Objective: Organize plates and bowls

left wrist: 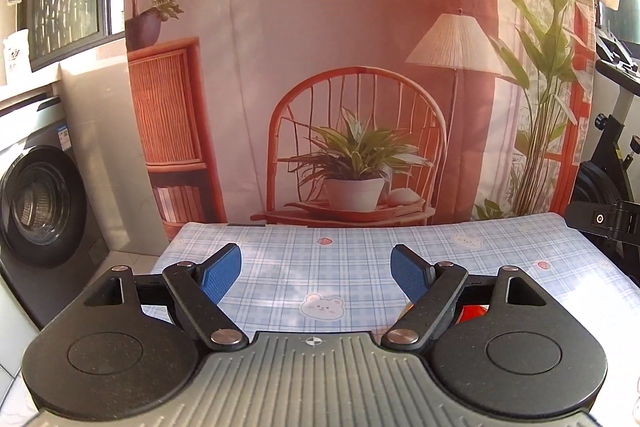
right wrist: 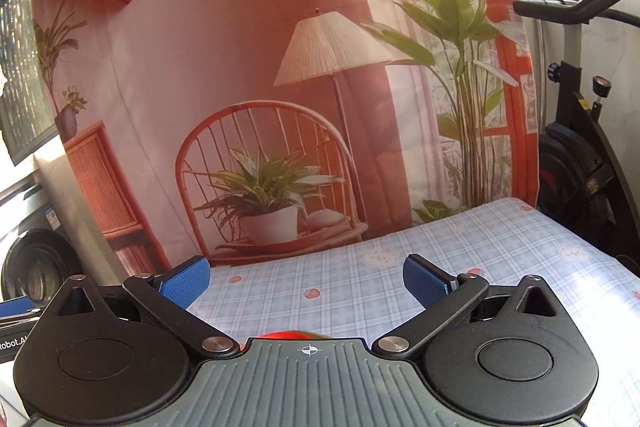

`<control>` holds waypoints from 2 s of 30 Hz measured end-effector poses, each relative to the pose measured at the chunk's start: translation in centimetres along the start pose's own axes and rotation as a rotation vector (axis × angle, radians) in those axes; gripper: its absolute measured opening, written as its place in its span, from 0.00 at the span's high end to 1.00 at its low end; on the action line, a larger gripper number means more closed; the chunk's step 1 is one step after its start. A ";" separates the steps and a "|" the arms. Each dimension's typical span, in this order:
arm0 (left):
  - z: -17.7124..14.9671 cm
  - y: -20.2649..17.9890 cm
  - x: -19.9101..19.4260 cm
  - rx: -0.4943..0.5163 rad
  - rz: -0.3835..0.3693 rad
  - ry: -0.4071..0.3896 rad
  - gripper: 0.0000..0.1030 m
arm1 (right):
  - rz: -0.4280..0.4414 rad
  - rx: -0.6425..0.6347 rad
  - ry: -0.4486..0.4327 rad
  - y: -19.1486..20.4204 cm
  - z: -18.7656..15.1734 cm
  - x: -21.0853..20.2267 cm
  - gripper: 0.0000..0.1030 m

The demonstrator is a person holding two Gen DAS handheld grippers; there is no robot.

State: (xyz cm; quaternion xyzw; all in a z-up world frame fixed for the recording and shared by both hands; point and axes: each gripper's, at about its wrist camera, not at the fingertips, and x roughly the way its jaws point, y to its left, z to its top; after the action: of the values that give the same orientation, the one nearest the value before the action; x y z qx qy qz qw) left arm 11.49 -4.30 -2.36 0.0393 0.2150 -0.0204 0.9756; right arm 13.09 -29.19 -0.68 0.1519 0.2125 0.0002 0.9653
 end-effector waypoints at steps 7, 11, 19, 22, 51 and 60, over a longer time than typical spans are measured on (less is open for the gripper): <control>1.5 2.3 -4.5 -0.038 -0.034 -0.070 0.19 | -0.002 -0.026 -0.056 2.3 2.3 -4.4 0.00; 2.1 3.3 -6.5 -0.046 -0.033 -0.102 0.19 | 0.015 -0.051 -0.088 3.4 3.3 -6.5 0.00; 3.5 5.1 -9.7 -0.072 -0.013 -0.153 0.18 | 0.047 -0.082 -0.104 5.6 3.8 -8.4 0.00; 3.8 5.5 -10.3 -0.079 0.004 -0.164 0.18 | 0.048 -0.087 -0.105 6.0 3.8 -8.8 0.00; 2.9 5.7 -10.5 -0.050 0.009 -0.134 0.15 | 0.058 -0.120 -0.124 6.6 3.4 -10.2 0.00; 2.9 5.9 -10.4 -0.050 0.007 -0.137 0.15 | 0.057 -0.152 -0.138 7.3 3.5 -10.7 0.00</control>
State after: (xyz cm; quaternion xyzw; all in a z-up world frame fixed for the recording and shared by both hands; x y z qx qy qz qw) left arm 3.56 1.61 5.05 0.0143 0.1480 -0.0141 0.9888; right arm 5.27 -23.96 8.84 0.0839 0.1405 0.0331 0.9860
